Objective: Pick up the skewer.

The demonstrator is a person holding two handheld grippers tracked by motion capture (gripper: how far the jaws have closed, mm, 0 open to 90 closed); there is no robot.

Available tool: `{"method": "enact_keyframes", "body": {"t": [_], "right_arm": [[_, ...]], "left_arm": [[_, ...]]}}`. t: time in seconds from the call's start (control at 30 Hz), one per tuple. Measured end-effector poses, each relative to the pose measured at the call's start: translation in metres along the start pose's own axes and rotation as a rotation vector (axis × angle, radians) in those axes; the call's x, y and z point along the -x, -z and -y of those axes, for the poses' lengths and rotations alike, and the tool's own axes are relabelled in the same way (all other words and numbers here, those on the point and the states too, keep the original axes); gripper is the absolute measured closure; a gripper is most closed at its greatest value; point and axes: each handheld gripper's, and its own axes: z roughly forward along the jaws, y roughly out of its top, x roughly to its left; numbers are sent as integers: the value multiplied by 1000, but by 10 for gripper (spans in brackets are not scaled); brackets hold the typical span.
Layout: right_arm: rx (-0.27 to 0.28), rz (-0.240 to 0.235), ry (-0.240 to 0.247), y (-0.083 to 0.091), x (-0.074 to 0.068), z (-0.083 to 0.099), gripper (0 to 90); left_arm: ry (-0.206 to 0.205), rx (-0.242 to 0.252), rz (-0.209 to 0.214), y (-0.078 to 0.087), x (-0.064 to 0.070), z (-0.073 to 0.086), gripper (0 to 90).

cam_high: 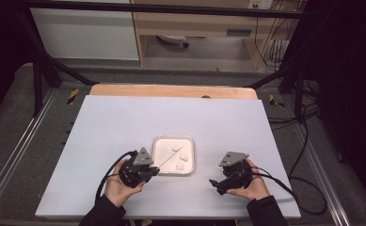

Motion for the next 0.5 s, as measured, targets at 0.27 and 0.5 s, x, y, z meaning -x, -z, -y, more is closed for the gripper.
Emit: {"method": "enact_keyframes", "body": {"t": [0.27, 0.5], "right_arm": [[60, -18, -88, 2, 2, -7, 13], [83, -29, -112, 1, 0, -16, 9]], "left_arm": [[76, 90, -28, 13, -12, 22, 884], [90, 132, -48, 21, -14, 32, 884]]}}
